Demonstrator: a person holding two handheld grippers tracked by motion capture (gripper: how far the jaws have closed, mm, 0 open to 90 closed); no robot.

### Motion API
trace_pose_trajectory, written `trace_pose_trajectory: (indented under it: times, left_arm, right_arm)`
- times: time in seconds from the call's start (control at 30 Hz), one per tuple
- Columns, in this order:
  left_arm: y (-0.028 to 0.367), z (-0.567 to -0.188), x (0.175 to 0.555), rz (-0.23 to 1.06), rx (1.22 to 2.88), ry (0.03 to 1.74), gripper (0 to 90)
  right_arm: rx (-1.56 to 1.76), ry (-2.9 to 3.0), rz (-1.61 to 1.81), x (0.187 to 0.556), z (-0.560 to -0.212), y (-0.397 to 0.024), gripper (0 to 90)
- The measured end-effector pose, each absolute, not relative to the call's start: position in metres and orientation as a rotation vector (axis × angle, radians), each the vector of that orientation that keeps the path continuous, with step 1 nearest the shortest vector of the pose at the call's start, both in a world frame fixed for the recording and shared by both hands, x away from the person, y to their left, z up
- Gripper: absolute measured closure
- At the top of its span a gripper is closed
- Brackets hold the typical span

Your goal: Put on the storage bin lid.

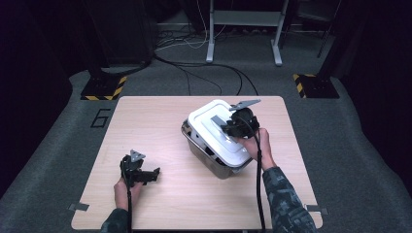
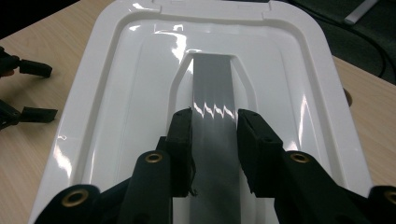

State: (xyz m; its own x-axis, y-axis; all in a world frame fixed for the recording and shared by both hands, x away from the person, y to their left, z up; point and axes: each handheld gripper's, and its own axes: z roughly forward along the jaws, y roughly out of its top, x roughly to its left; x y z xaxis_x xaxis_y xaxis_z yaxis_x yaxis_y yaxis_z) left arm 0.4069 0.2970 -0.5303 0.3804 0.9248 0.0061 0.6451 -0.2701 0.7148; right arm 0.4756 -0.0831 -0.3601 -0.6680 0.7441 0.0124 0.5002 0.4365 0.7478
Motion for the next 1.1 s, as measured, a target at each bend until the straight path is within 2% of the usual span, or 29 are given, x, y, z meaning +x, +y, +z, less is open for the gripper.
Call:
trace_pose_trajectory:
  times: [0.67,1.1]
  left_arm:
    - [0.297,-0.53,0.407,0.574,2.013,1.346,0.0]
    - [0.296,-0.531,0.407,0.574,2.0,1.35,0.0]
  right_arm:
    - [1.047,2.462,0.98,0.486,-0.381,-0.052,66.7]
    - [1.089,2.424,1.061,0.483,-0.388,-0.057,66.8]
